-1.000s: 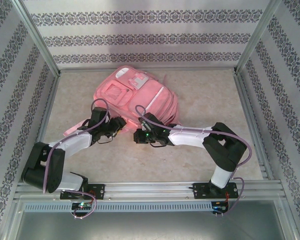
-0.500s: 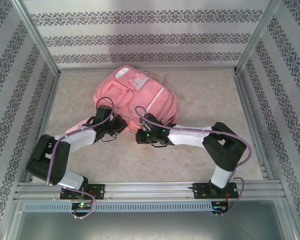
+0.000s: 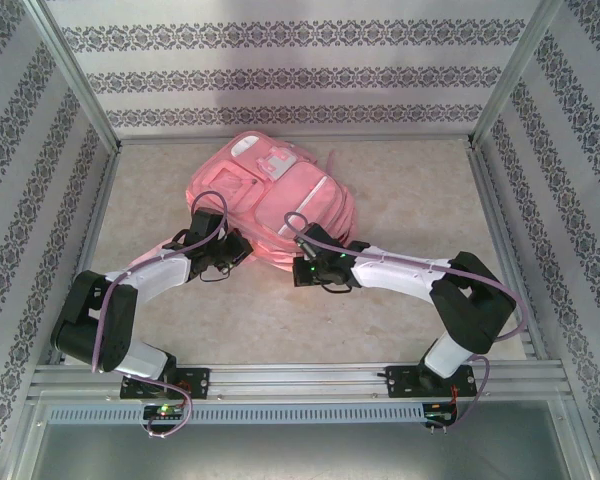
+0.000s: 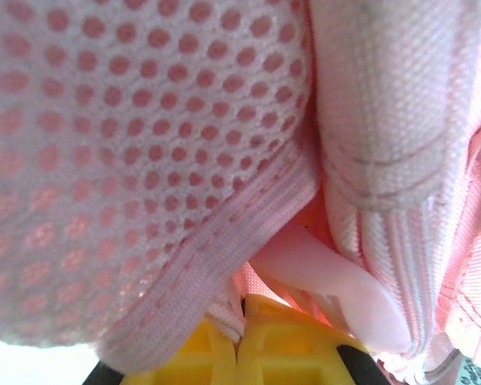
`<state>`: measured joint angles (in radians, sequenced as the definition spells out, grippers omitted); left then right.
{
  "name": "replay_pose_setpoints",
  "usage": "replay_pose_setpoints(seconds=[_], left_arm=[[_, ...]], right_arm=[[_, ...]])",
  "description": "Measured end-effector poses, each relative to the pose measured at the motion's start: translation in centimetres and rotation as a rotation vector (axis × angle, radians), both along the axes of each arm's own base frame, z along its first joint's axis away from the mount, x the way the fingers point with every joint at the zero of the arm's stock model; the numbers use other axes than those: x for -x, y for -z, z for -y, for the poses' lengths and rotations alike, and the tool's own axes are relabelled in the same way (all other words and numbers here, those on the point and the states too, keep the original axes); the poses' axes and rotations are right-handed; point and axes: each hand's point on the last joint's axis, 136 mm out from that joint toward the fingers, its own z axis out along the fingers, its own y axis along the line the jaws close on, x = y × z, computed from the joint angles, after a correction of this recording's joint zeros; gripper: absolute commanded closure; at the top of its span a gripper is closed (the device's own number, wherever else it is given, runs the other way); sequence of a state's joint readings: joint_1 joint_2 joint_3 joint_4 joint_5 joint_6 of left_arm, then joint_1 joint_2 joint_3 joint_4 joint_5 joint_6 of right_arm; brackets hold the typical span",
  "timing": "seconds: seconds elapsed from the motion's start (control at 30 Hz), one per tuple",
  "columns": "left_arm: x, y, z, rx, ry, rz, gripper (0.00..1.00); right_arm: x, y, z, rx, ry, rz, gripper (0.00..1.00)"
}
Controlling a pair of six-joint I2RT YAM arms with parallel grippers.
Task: Pack the student bag
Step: Zip the student bag at the center of the table.
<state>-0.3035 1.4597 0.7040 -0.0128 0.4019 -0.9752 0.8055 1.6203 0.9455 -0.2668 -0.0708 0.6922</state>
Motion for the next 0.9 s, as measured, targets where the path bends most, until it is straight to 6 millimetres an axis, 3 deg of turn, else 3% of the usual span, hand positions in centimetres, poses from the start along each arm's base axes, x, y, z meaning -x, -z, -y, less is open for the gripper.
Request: replay_pose_setpoints(seconds=[0.13,0.27,0.43,0.6,0.67,0.8,0.9], left_arm=[[0.1,0.0,-0.5,-0.021,-0.008,-0.002,1.0],[0.1,-0.1,-0.6,-0.031,-0.003,0.002,1.0],[-0.3,-0.5,-0.9,-0.063,-0.001,-0.015,1.0],[-2.2,-1.1,-1.0,-0.138,0.009,-0.065,0.99],[-3.1,-1.2,-1.0,-0.169,0.017,-0.089,0.91],[-5.6,-1.3,-0.8,-0.232,0.054,-0.138,0.64],[-7.2,-1.9,-1.0,-0.257,0.056,-0.134,0.54]], right_arm=[[-1.0,0.3,2.9,0.041,0.038,-0.022,1.0],[-1.3,-0.2,4.3,0.048,0.047,-0.023,1.0],[-0.8,-1.3,4.1,0.023,0.008,-0.009,1.0],[0.2,-1.9,2.9,0.006,-0.034,0.005,1.0],[0.6,-2.1,2.2,-0.001,-0.054,0.013,1.0],[1.3,-2.2,0.6,-0.027,-0.079,0.024,1.0],[1.3,-1.8,-1.1,-0.035,-0.085,0.005,1.0]])
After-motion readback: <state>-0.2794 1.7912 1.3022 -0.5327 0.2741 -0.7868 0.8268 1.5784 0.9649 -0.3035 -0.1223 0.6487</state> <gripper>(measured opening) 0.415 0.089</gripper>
